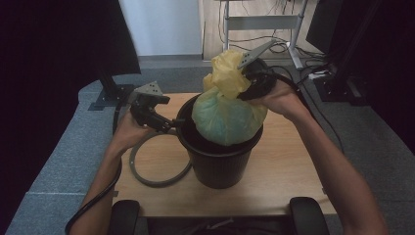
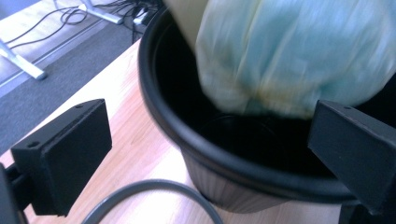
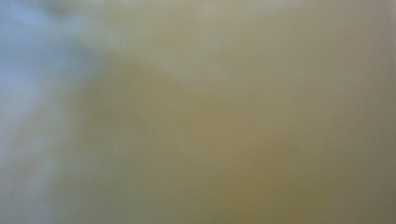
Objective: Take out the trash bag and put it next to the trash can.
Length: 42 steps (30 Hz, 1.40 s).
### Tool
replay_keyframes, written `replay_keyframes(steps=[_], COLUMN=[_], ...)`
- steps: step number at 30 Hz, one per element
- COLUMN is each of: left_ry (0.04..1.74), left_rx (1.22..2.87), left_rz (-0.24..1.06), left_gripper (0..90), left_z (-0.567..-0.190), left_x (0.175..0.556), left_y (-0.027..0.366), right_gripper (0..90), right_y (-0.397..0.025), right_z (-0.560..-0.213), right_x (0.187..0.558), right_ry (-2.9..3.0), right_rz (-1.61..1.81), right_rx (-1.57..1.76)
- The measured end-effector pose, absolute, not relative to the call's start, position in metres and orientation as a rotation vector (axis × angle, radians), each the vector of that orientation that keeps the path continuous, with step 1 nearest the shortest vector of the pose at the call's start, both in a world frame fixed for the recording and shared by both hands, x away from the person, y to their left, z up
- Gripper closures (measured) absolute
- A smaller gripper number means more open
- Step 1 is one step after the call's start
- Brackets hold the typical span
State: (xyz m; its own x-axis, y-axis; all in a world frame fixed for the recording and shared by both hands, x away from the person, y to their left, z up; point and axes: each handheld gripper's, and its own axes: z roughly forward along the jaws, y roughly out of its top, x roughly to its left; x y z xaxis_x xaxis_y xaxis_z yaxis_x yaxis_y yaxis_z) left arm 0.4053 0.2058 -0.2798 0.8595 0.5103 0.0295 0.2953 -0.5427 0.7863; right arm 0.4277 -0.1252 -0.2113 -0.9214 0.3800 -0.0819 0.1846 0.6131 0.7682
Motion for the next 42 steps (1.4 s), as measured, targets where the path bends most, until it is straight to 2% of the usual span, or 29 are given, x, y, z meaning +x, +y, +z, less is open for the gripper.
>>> replay_keyframes(steps=[8,23,42], left_ry=[0.655,0.821,0.931], left_rx=[2.138,2.099,2.110], left_rz=[0.334,0.354,0.366], left_gripper=[0.0,0.0,0.0], left_z=[-0.304,-0.365,-0.437], left_x=[0.401,0.400,0.394], left_y=[0.232,0.261,0.273], right_gripper=[72.9,72.6,72.7], right_y=[-0.137,-0.174,-0.229], right_z=[-0.188,-0.167,-0.164], right_x=[0.427,0.431,0.433], right_ry=[2.558,2.452,2.307], right_rz=[1.155,1.075,0.947], right_rx=[0.514,0.646,0.823])
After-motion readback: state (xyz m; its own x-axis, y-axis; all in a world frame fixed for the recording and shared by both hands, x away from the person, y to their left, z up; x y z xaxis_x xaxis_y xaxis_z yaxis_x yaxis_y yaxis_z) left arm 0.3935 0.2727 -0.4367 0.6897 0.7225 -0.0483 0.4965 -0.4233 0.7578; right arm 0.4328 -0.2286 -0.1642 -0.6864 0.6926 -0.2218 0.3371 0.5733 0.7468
